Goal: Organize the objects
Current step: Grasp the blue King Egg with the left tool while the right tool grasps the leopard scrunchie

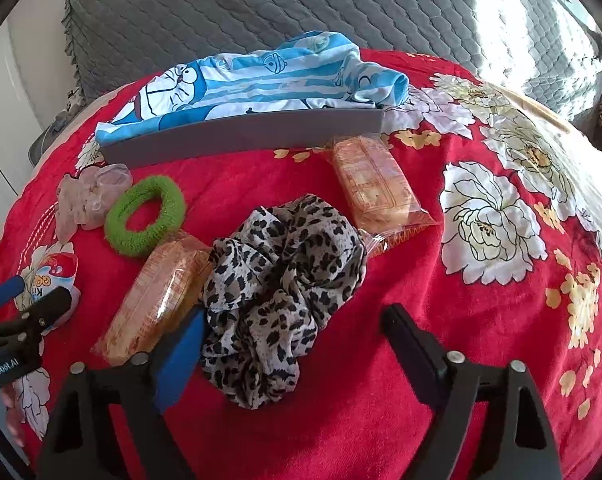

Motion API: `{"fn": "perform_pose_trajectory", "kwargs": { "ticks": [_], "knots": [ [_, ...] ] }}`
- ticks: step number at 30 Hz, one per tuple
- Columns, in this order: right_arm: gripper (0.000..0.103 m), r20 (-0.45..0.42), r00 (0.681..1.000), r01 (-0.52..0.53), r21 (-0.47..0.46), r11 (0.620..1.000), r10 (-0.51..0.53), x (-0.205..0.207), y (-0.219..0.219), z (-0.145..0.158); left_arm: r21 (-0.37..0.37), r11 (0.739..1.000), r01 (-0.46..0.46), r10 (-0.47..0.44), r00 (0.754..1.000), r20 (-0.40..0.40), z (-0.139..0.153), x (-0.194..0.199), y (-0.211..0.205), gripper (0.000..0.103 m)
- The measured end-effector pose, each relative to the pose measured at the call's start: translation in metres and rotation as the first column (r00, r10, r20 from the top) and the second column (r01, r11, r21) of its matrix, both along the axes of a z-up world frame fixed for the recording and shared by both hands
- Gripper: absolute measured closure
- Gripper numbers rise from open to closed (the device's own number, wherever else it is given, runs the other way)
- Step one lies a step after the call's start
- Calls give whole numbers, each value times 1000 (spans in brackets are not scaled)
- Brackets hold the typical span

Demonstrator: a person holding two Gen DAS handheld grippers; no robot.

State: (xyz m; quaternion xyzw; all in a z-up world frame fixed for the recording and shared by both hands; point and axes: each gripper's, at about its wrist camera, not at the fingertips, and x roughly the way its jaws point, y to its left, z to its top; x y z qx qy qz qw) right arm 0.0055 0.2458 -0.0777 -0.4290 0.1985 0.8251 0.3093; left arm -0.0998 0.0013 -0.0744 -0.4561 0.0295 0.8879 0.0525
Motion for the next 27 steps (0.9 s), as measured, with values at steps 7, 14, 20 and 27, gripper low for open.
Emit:
{"fn": "perform_pose_trajectory", "kwargs": {
  "ticks": [7, 14, 20, 27],
  "knots": [
    [34, 7, 1000, 6, 3, 1000, -6, -1, 1, -1, 72, 997, 41, -48, 995, 92, -14, -1, 0, 49],
    [65, 16, 1000, -16, 1, 1000, 16, -4, -1, 0, 35, 997, 75, -78, 991, 105, -13, 1, 6, 53],
    [73, 12, 1000, -23, -1, 1000, 23, -5, -2, 1, 58, 996, 75, -81, 991, 110, -13, 1, 3, 55],
    [78, -15, 1000, -22, -28, 999, 21, 0, -2, 4, 102, 991, 83, -92, 992, 90, -7, 3, -1, 56]
  ]
}}
